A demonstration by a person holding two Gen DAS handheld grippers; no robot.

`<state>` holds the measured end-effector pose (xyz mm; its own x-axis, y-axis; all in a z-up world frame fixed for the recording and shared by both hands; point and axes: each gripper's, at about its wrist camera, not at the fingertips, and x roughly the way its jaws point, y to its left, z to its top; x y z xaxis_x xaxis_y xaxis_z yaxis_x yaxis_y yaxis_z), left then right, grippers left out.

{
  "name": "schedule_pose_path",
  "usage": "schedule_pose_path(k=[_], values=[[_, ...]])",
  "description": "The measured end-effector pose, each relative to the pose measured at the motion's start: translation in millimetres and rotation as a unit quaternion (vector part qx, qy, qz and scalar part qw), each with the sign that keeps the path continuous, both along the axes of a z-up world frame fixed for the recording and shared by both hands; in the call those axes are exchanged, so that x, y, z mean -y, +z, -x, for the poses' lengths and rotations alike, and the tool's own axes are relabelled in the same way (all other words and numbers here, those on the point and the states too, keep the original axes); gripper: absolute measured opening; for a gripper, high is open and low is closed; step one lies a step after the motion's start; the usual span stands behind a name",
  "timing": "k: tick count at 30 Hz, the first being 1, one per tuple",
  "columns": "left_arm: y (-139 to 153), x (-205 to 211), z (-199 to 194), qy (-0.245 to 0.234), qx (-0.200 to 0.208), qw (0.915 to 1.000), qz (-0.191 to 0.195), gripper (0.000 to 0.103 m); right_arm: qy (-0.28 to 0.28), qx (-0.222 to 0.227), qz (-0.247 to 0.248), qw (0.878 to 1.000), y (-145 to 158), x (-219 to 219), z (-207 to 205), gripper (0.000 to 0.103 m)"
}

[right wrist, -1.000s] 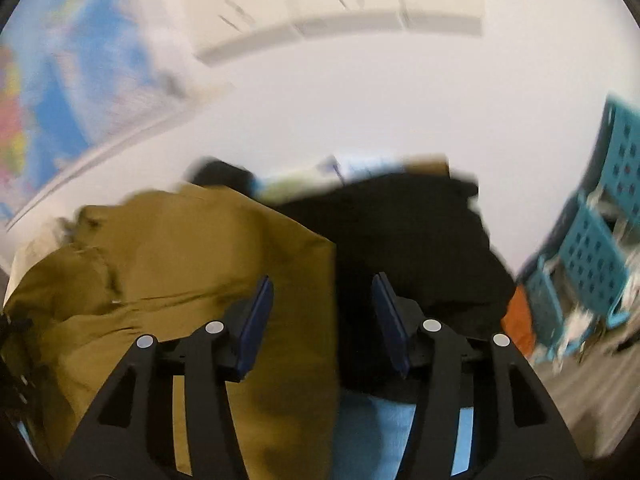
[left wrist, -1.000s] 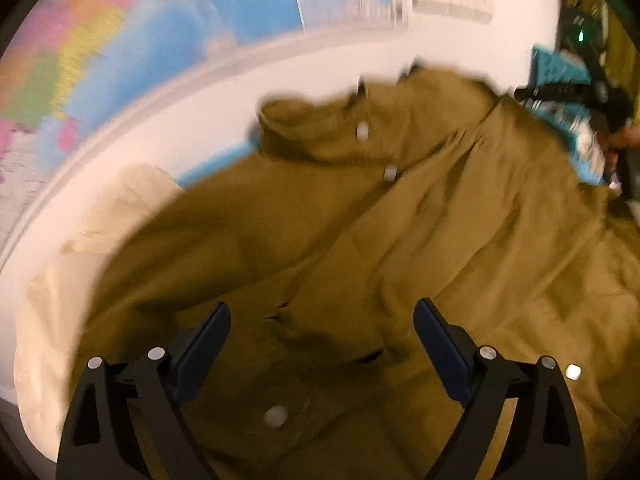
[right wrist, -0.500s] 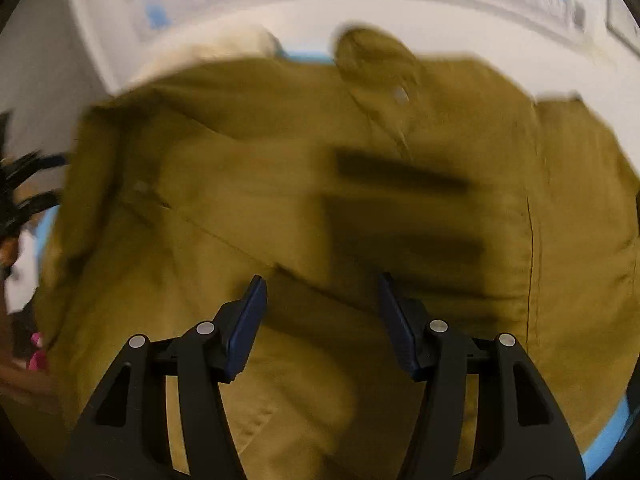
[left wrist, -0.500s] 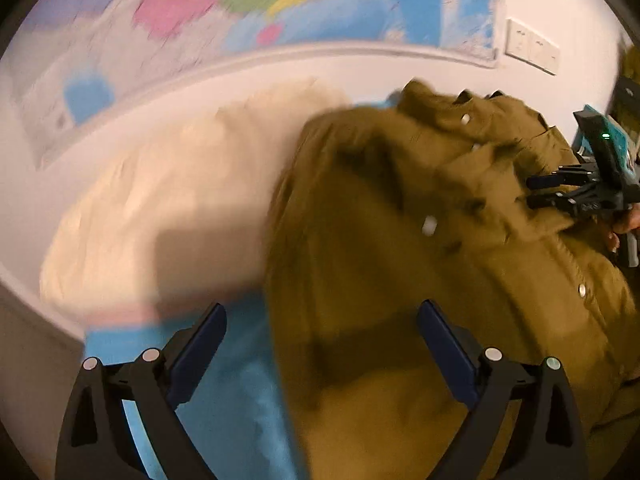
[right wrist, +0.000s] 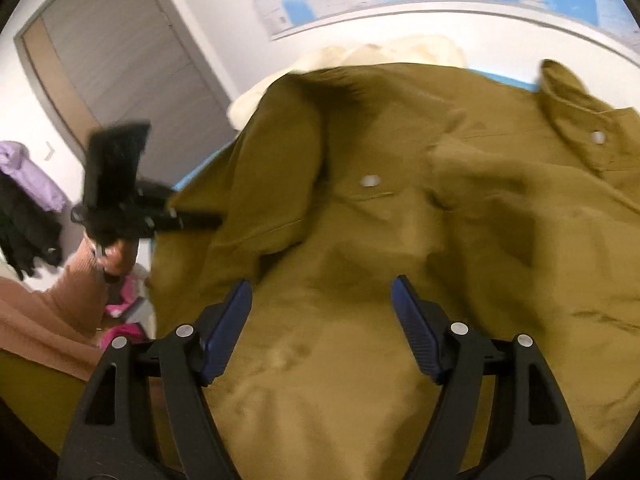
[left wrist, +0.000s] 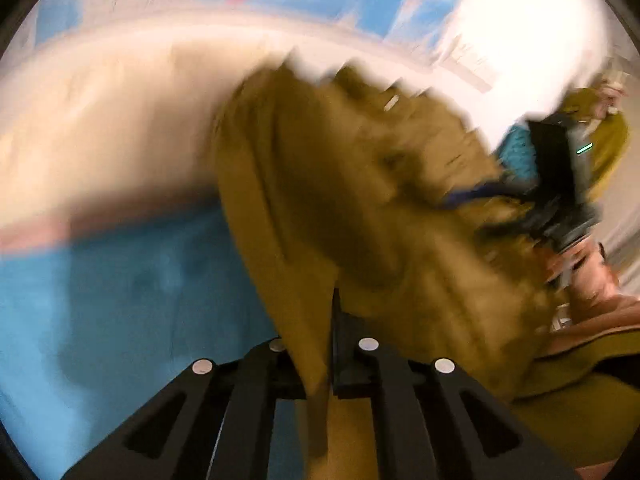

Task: Fold large clothes

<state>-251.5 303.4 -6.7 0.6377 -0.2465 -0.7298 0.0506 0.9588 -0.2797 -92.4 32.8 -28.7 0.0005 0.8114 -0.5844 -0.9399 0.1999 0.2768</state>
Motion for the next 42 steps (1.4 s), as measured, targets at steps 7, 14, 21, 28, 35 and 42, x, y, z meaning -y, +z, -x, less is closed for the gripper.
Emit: schedule_pose_path(k=[7,14,21,28,35,42], values=[[132,36,-20,-0.063,0.084,0.9940,-0.029,0.004,0.002,-0.012,-0.059,0.998,22,16,2,0.073],[140,103,-130,-0.136,0.001,0.9904,-0.023,0.009,-0.026,0.006,-0.121,0.992,44,66,7,0.076],[96,163,-219,-0.147,-0.025,0.9879,-0.045,0.076,-0.117,-0.009,-0.114,0.987,19,110,-13,0.080],[96,144,-229,-0.090,0.015,0.9947,-0.048,0.082,-0.115,-0.013,-0.095,0.989,-1,91,-8,0.090],[98,87,-196,-0.017,0.037,0.9980,-0.049,0.088,-0.080,0.102,0.005,0.991,-22,-11,25,0.097],[72,25,-159,0.042,0.024,0.9984,-0.031,0.088,-0.084,0.149,0.060,0.983,-40,-43,25,0.021]])
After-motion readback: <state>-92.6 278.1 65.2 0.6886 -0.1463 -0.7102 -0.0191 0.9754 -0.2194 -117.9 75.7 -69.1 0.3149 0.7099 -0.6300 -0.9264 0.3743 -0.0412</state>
